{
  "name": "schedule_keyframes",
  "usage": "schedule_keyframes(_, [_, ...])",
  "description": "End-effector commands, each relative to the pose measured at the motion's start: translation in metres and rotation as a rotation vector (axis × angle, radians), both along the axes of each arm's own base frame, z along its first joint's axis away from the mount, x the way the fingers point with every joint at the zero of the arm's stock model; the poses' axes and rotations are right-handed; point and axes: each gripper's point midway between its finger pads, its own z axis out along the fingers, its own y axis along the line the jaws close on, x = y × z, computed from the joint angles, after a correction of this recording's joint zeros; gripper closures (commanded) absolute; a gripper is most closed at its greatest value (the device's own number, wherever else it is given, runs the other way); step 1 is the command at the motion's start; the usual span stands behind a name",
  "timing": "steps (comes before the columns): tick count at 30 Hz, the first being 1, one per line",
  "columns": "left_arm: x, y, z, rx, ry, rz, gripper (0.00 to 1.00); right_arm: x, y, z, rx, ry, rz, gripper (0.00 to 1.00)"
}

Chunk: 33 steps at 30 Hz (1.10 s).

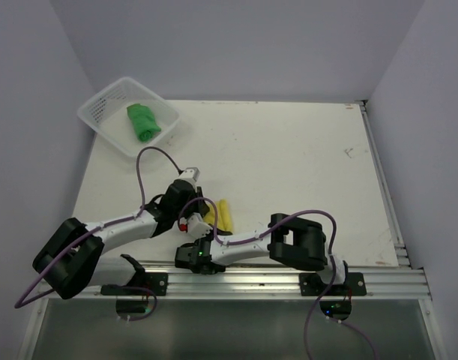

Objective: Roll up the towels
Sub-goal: Roll the towel

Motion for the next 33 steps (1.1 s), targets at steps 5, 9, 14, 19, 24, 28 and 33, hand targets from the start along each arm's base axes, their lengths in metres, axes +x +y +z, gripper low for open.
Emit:
schedule_keyframes(5, [0.012,-0.044,0.066,-0.212,-0.145,-0.124,0.69,-0.011,-0.003,-0.027,-0.065,0.098,0.013,1.0])
schedule_keyframes(9, [0.003,-0.059,0.077,-0.317,-0.154,-0.188,0.66,-0.01,-0.003,-0.028,-0.064,0.102,0.01,1.0])
schedule_keyframes(14, [-0.011,-0.079,0.086,-0.457,-0.151,-0.287,0.63,-0.009,-0.004,-0.03,-0.068,0.108,0.003,1.0])
schedule_keyframes(19, [-0.022,-0.089,0.078,-0.513,-0.11,-0.347,0.61,-0.008,-0.006,-0.031,-0.066,0.114,-0.005,1.0])
schedule_keyframes(24, [-0.027,-0.09,0.058,-0.512,-0.065,-0.352,0.61,-0.006,-0.008,-0.031,-0.059,0.12,-0.016,1.0])
schedule_keyframes(28, [-0.029,-0.083,0.032,-0.46,-0.028,-0.334,0.61,-0.006,-0.009,-0.03,-0.049,0.12,-0.021,1.0])
schedule_keyframes(33, [-0.032,-0.078,0.005,-0.426,0.007,-0.311,0.61,-0.005,-0.01,-0.028,-0.04,0.116,-0.026,1.0])
